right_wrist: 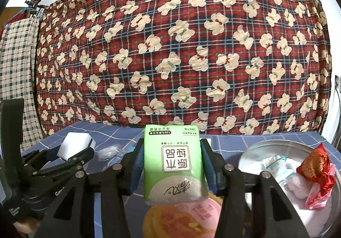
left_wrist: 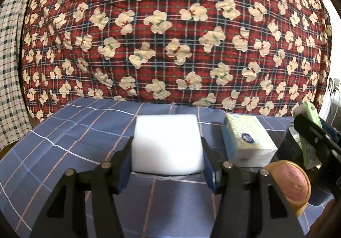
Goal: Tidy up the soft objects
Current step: 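Carry the sponge block and green tissue pack over the metal basin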
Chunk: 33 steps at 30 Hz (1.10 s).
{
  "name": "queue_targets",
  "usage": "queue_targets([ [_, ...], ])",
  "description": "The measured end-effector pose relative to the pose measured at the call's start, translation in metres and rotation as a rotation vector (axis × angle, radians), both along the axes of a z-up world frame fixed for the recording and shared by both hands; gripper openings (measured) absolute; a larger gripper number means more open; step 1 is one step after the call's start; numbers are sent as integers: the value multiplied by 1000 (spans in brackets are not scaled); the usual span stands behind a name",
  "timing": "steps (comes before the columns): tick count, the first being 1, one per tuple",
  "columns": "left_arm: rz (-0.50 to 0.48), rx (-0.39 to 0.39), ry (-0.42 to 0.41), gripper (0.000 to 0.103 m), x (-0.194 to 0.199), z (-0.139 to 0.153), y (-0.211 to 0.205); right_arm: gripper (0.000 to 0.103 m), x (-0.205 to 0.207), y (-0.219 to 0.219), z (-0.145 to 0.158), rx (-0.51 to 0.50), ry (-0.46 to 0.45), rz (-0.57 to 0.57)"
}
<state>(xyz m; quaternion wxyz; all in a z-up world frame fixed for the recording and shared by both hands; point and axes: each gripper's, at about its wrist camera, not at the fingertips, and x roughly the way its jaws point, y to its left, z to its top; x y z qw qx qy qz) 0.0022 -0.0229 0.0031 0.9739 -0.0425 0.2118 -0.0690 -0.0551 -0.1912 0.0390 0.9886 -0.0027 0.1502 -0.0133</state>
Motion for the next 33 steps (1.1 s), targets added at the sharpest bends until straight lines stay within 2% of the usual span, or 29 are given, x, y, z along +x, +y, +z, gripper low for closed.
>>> queue_targets([
  [17,-81,-13,-20,56,-19,8,-46,53,-26,-40,8,-9,-68,-69],
  [33,-165,5,-52,57,-31,21,-101,53,-50,-98,14,22,-107,-172],
])
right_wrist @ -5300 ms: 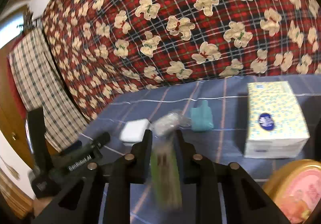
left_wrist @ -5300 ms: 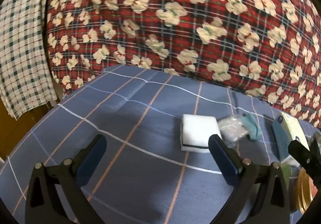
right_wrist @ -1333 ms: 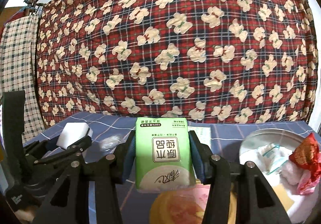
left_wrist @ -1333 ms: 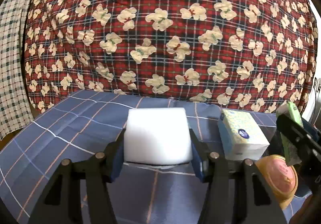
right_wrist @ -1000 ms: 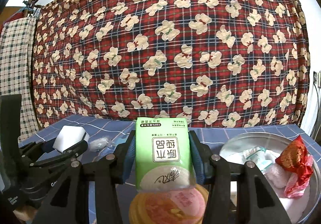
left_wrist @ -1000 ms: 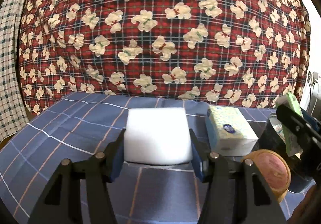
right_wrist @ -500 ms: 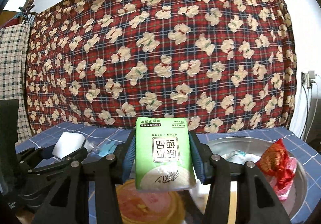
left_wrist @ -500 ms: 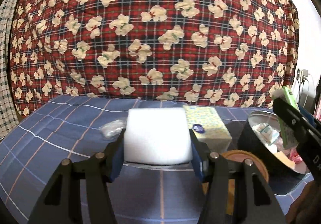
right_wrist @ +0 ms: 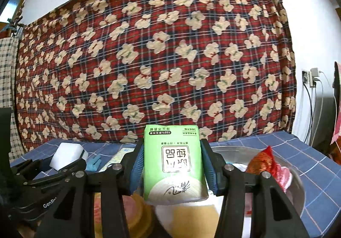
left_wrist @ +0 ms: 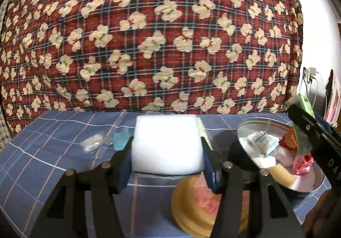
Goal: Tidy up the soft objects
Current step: 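Carry the sponge block and green tissue pack over the metal basin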
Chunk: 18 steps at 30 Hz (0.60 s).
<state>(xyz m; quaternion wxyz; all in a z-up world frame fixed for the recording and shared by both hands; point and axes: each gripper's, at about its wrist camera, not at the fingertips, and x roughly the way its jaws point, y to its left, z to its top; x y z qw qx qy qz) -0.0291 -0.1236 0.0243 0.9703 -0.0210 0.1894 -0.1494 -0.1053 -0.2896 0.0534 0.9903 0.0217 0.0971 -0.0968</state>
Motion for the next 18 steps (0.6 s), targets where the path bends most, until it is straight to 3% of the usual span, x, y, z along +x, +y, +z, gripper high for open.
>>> queue_targets([
  [9,-69,-16,-15,57,-9,8,-33,53,-18,-38,8,-3,-64,-81],
  [18,-153,-14,-21,57,-16,13,-72,53,-36,-101,10,99,-94,-215],
])
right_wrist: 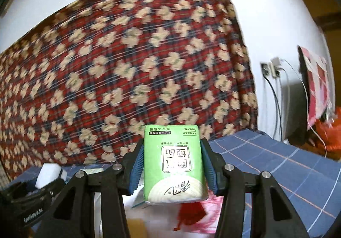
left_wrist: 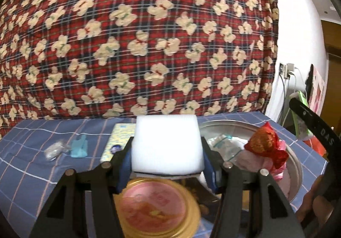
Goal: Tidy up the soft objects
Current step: 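Carry the sponge block and green tissue pack over the metal basin, then lower the sponge and tissue pack into the basin and open both grippers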
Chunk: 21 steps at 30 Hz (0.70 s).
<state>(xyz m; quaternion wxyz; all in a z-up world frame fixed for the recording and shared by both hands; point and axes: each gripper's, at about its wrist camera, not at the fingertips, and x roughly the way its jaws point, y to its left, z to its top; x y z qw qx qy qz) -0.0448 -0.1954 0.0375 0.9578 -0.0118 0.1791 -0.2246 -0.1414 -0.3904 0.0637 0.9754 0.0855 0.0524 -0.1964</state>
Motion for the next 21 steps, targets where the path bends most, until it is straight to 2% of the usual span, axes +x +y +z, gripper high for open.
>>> queue_targets([
  [6,-61,4,25,57,1,-2,-27,53,-5,-35,-3,101,0,-57],
  [13,-107,24,57,57,4,-6,-60,53,-7,-61,-6,140,7,-87],
  [21,-104,95,66,57,5,-15,-83,53,28,-44,-20,109,181,36],
])
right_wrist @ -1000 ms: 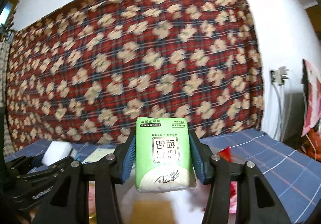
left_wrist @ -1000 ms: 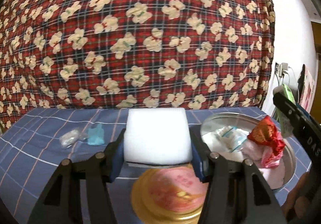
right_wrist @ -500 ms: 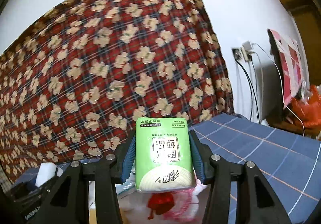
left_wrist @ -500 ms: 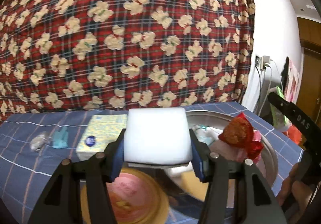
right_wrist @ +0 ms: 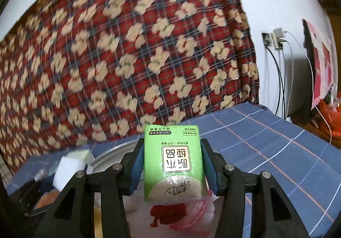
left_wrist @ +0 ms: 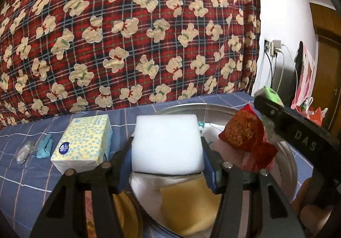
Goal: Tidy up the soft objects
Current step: 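Lower the sponge and tissue pack into the basin and open both grippers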
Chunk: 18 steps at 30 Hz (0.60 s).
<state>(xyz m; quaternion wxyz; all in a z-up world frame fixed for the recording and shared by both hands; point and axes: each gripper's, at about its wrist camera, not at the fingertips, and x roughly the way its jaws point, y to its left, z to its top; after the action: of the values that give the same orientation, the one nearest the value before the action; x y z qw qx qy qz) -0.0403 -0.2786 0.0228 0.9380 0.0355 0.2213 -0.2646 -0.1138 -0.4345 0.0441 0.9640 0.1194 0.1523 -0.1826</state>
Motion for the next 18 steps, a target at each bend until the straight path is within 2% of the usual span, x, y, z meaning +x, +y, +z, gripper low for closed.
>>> queue_targets([
  [8,4,7,6,57,1,-3,-2,53,4,4,-7,12,34,30],
  [18,10,4,17,56,5,-5,0,53,7,15,-7,-25,40,48],
])
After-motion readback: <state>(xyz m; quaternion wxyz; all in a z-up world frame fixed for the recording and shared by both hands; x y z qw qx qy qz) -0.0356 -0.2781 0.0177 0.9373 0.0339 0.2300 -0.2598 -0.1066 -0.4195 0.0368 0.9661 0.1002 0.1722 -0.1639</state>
